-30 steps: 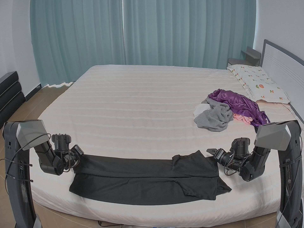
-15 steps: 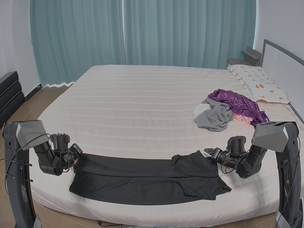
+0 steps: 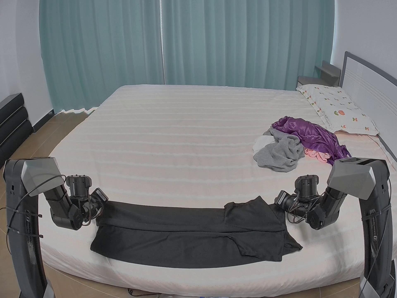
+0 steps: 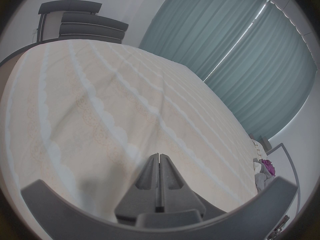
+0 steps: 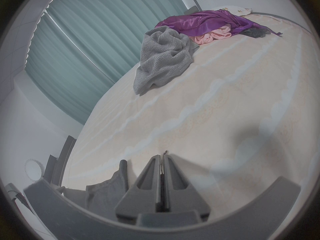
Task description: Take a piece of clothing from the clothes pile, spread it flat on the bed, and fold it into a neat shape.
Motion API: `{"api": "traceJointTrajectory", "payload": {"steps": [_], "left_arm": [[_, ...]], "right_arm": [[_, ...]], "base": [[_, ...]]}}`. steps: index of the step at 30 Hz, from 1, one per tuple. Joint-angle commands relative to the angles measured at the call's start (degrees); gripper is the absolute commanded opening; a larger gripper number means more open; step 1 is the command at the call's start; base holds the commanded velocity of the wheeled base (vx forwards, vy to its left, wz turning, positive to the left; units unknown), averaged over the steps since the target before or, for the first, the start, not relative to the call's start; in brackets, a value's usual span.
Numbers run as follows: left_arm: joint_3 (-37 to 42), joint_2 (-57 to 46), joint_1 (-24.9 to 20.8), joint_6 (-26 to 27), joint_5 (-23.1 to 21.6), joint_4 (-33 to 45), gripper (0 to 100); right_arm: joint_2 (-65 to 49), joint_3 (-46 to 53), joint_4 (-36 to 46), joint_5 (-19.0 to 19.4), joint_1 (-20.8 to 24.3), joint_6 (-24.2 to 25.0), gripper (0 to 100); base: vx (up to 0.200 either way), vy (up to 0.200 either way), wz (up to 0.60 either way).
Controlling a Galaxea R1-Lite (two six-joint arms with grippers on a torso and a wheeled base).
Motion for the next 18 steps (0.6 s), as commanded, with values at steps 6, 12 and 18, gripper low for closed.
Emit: {"api": "traceJointTrajectory", "payload": {"steps": [6, 12, 18], "left_arm": [[0.39, 0.02, -0.16, 0.13, -0.02, 0.01, 0], [0.39, -0.07, -0.16, 0.13, -0.02, -0.08, 0], [0.3, -0.24, -0.16, 0.13, -0.02, -0.08, 0]], "right_arm": [[0.11, -1.0, -0.24, -0.05, -0.48, 0.4, 0], [-0.33, -1.27, -0.68, -0.14, -0.83, 0.49, 0], [-0.94, -0.92, -0.68, -0.14, -1.71, 0.49, 0]], "base": [[0.0, 0.0, 0.0], [0.0, 0.0, 0.0], [0.0, 0.0, 0.0]]}}
